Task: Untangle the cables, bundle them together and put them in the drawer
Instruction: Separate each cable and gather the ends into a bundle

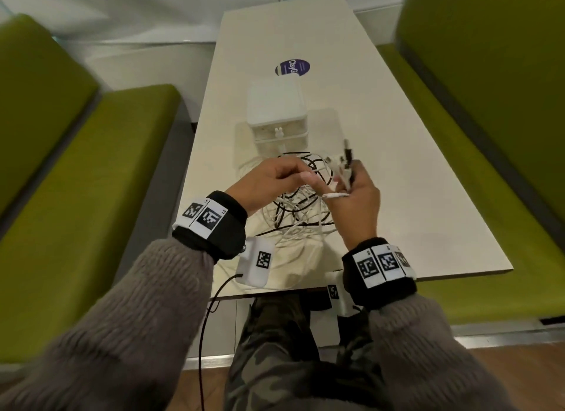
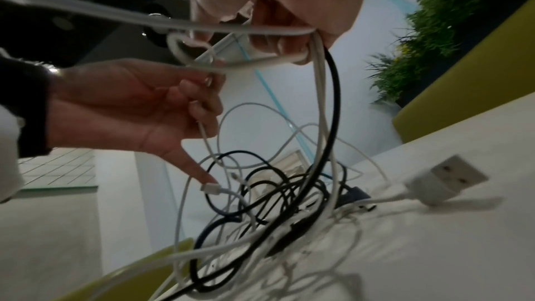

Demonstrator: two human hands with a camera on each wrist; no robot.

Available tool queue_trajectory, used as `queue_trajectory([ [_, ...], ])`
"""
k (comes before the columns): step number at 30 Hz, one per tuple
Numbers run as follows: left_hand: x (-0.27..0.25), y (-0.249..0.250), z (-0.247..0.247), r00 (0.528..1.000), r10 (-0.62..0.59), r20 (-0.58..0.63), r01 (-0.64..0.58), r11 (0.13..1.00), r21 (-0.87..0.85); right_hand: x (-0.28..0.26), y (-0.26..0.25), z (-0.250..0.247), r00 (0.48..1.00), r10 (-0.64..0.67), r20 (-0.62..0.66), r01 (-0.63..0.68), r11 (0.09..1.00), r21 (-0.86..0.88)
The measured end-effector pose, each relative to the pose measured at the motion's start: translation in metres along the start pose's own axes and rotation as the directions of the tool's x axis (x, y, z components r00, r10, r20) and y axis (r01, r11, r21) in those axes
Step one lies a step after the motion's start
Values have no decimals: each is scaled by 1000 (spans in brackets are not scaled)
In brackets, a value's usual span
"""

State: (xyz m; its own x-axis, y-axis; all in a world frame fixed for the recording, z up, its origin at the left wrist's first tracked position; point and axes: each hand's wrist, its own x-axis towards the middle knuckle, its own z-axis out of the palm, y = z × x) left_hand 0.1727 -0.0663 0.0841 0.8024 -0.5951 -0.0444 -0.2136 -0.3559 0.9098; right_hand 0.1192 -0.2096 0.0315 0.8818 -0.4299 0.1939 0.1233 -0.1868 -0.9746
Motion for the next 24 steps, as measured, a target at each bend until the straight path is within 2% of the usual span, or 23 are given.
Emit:
queue_trajectory([
  [4, 1, -4, -3, 997, -58, 42, 60, 997, -44, 5, 1, 5, 990, 10, 144, 0, 998, -66],
  [6, -2, -8, -8, 994, -90, 64, 93, 995, -41, 8, 7, 1, 989, -15, 147, 30, 995, -99],
  [10, -6, -23, -12, 982, -140, 126, 141, 990, 1, 7, 12, -8, 999, -44, -21, 42, 995, -93],
  [14, -9, -40, -16, 983, -165, 87, 161, 986, 52, 6, 17, -16, 981, -13, -193, 13, 1000, -1],
  [16, -8, -46, -17, 981, -170, 88, 168, 985, 38, 5, 18, -18, 971, 38, -237, -21, 997, 74],
  [18, -4, -48, -19, 980, -181, 87, 177, 983, 51, 3, 13, -22, 959, 87, -271, -26, 975, 219],
  [21, 2, -47, -21, 983, -163, 86, 149, 978, 144, 7, 9, -33, 935, 153, -319, 9, 890, 456],
  [22, 4, -47, -24, 985, -153, 80, 137, 974, 178, 8, 10, -38, 932, 161, -325, 20, 873, 488],
  [24, 7, -44, -29, 985, -164, 48, 151, 967, 203, 9, 17, -43, 941, 116, -319, 23, 915, 402],
])
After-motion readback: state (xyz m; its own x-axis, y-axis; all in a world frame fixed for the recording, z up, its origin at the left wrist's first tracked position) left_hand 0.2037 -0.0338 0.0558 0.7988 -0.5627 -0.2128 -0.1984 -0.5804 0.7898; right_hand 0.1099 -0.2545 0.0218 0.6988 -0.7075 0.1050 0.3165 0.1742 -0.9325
